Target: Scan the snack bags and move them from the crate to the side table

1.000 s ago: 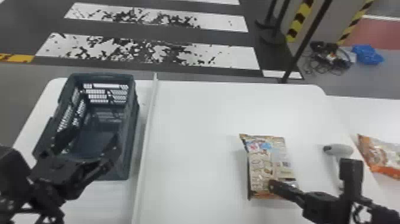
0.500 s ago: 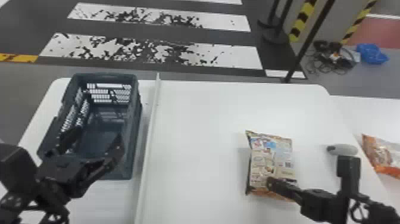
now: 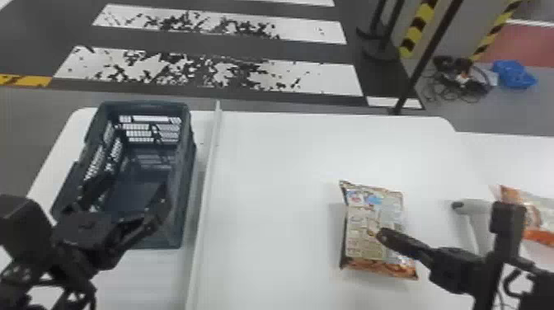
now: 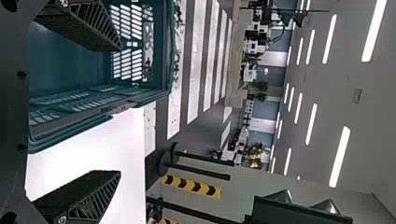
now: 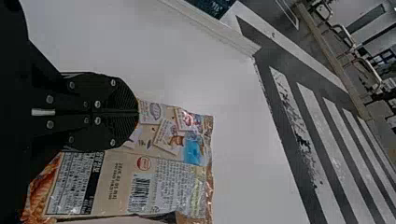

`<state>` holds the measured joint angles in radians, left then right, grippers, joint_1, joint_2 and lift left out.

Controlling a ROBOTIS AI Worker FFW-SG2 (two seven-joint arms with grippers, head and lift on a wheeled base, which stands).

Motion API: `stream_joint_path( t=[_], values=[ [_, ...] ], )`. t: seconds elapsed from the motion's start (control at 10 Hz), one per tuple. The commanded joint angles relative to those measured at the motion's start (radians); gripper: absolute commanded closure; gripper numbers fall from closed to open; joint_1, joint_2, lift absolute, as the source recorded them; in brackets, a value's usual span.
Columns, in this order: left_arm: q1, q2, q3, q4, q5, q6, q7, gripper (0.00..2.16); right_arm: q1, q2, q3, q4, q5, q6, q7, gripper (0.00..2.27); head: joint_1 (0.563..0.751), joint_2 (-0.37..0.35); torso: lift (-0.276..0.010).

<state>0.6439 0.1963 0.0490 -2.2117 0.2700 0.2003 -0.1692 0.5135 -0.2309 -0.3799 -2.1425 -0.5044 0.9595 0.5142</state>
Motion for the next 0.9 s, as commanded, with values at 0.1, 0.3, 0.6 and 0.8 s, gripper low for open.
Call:
stream_joint_path(
  t=[0.1,0.3,0.6,0.8],
  values=[
    [-0.001,0.003,0.000,0.001,-0.002,0.011,0.002,0.05,-0.153,-0.002,0.098,0.147,0.081,-0.083,-0.006,2.24,0.695,-0.093,-0.087],
    [0.014,0.005,0.012,-0.002,-0.003,0.011,0.007,0.05,-0.233,-0.016,0.167,0.257,0.125,-0.150,-0.017,2.24,0.695,-0.069,-0.087],
    [0.017,0.002,0.022,0.004,-0.003,0.011,0.008,0.05,-0.217,-0.025,0.176,0.297,0.127,-0.184,-0.017,2.24,0.695,-0.051,-0.087],
    [0.010,0.000,0.014,0.007,-0.003,0.011,0.007,0.05,-0.181,-0.028,0.182,0.289,0.125,-0.193,-0.010,2.24,0.695,-0.051,-0.087]
  ],
)
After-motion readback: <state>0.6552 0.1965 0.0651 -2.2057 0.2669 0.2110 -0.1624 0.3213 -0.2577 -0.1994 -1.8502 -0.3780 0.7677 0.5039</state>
